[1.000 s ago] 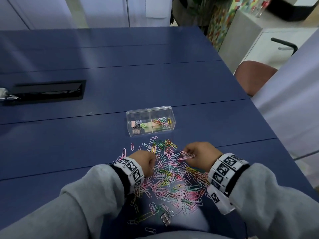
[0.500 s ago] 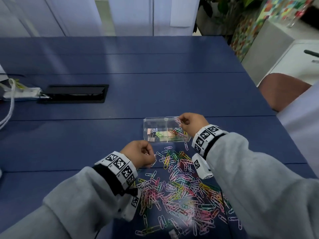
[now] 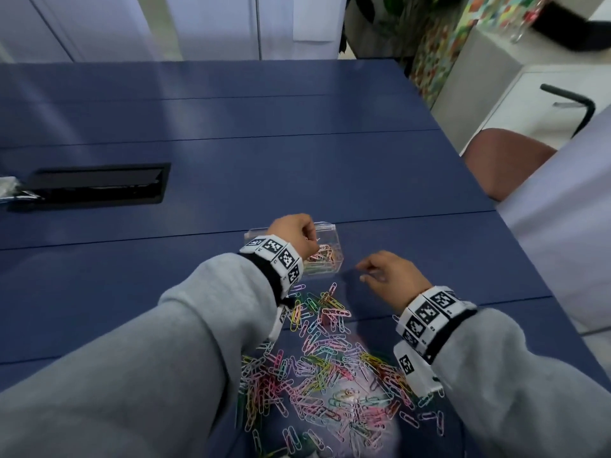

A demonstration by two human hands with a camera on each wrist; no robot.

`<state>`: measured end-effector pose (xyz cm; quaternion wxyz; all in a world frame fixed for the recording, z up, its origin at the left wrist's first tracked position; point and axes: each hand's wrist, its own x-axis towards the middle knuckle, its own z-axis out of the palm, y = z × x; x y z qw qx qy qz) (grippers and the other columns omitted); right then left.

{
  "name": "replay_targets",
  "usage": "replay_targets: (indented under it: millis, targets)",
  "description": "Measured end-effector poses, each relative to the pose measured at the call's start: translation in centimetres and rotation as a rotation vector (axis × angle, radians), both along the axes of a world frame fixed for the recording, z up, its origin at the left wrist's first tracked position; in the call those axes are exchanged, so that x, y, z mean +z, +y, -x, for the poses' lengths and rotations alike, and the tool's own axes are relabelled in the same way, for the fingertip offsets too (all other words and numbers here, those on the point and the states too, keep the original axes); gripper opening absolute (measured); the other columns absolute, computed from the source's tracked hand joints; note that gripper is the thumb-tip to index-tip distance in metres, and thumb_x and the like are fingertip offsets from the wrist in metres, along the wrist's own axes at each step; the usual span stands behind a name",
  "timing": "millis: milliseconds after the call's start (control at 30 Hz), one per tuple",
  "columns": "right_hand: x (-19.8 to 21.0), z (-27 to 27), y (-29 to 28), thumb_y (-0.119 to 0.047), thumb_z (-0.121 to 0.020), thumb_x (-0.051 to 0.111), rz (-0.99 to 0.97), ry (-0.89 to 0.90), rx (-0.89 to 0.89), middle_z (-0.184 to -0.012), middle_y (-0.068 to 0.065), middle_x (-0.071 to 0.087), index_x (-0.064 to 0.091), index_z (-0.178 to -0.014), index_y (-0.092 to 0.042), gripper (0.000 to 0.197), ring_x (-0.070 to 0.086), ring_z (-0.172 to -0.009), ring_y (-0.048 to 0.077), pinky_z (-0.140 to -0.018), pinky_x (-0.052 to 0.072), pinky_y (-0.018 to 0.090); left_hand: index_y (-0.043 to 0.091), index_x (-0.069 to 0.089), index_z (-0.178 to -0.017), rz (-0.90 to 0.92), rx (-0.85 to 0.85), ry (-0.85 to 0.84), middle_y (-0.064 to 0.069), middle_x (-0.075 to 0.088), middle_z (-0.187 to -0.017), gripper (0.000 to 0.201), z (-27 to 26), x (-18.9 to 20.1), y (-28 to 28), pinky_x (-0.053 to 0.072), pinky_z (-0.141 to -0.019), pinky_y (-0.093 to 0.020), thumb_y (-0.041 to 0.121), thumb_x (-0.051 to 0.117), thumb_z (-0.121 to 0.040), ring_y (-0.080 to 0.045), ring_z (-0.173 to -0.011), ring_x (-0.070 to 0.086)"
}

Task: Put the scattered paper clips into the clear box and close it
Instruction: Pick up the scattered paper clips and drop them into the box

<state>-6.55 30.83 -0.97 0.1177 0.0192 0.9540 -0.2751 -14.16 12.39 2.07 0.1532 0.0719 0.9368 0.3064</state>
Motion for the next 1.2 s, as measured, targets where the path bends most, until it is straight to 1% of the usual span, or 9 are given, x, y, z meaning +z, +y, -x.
replay_targets:
  millis: [167,300,367,467,633,800,900,1033,1200]
  targets:
    - [-1.3,-1.9,0.6,-0.026,-0.089,0.055,-0.125,-0.162,0.118,-0.123,0.001,0.055,0.058,-0.117,-0.022,0.029,0.053,-0.113,0.019,-0.098,0.040,0.030,0.017,0.066,-0.091,0.086,-0.065,-0.004,0.003,0.062,-0.090,0.011,0.0,-0.9,-0.4,0.043,-0.073,-0.022,0.017,0.066,-0.081,-0.017,-0.089,0.060]
    - [-1.4,-1.6,-1.3,-0.032,-0.089,0.054,-0.168,-0.191,0.233,-0.136,0.001,0.046,0.047,-0.130,-0.023,0.042,0.044,-0.126,0.020,-0.105,0.036,0.034,0.023,0.063,-0.087,0.007,-0.119,0.090,0.009,0.048,-0.097,0.009,-1.6,-0.3,-2.2,0.044,-0.078,-0.025,0.022,0.068,-0.080,-0.012,-0.082,0.055]
    - [-1.4,-1.2,-2.6,-0.037,-0.088,0.054,-0.173,-0.198,0.282,-0.144,-0.001,0.039,0.040,-0.136,-0.025,0.051,0.038,-0.131,0.020,-0.109,0.033,0.035,0.027,0.059,-0.085,-0.030,-0.133,0.073,0.011,0.046,-0.095,0.013,-2.7,-0.3,-3.7,0.044,-0.077,-0.024,0.023,0.069,-0.079,-0.008,-0.075,0.051]
    - [-1.4,-0.8,-4.2,-0.043,-0.086,0.057,-0.205,-0.238,0.320,-0.152,-0.003,0.028,0.027,-0.142,-0.026,0.066,0.031,-0.137,0.020,-0.112,0.029,0.036,0.028,0.057,-0.092,0.132,-0.199,-0.055,0.008,0.054,-0.095,0.018,-4.7,-1.1,-5.7,0.043,-0.075,-0.024,0.028,0.069,-0.078,-0.010,-0.081,0.052]
    - [-1.7,-1.4,-5.7,-0.045,-0.082,0.061,-0.336,-0.278,0.428,-0.155,-0.003,0.019,0.018,-0.146,-0.024,0.079,0.021,-0.141,0.023,-0.115,0.025,0.039,0.028,0.034,-0.137,0.356,-0.319,-0.215,-0.001,0.035,-0.142,0.076,-7.4,-3.9,-6.4,0.042,-0.103,-0.035,0.038,0.075,-0.074,-0.022,-0.125,0.045]
    - [-1.9,-3.2,-5.6,-0.038,-0.084,0.061,-0.338,-0.261,0.498,-0.147,0.000,0.031,0.031,-0.141,-0.029,0.065,0.031,-0.133,0.024,-0.110,0.032,0.038,0.032,0.013,-0.147,0.411,-0.409,-0.171,-0.002,0.023,-0.150,0.100,-7.3,-5.3,-4.0,0.036,-0.109,-0.047,0.045,0.075,-0.069,-0.028,-0.138,0.027]
    - [-1.8,-3.8,-5.3,-0.028,-0.087,0.057,-0.270,-0.254,0.464,-0.139,0.002,0.039,0.044,-0.134,-0.030,0.049,0.039,-0.128,0.025,-0.106,0.035,0.036,0.031,0.025,-0.143,0.514,-0.449,-0.155,-0.003,0.029,-0.146,0.088,-7.1,-5.4,-2.7,0.038,-0.106,-0.048,0.042,0.074,-0.071,-0.029,-0.136,0.028]
    - [-1.5,-3.8,-5.2,-0.018,-0.088,0.055,-0.192,-0.243,0.387,-0.122,0.008,0.049,0.058,-0.119,-0.023,0.031,0.051,-0.114,0.027,-0.095,0.040,0.033,0.020,0.050,-0.118,0.467,-0.470,-0.171,-0.010,0.042,-0.124,0.042,-7.0,-5.4,-2.1,0.045,-0.098,-0.043,0.021,0.066,-0.079,-0.032,-0.120,0.042]
    - [-1.5,-3.4,-5.1,-0.011,-0.085,0.052,-0.204,-0.249,0.363,-0.113,0.010,0.055,0.063,-0.104,-0.015,0.022,0.055,-0.105,0.029,-0.087,0.042,0.031,0.016,0.049,-0.090,0.446,-0.486,-0.208,-0.011,0.051,-0.115,0.014,-7.5,-4.9,-2.2,0.046,-0.085,-0.035,0.007,0.057,-0.082,-0.031,-0.103,0.055]
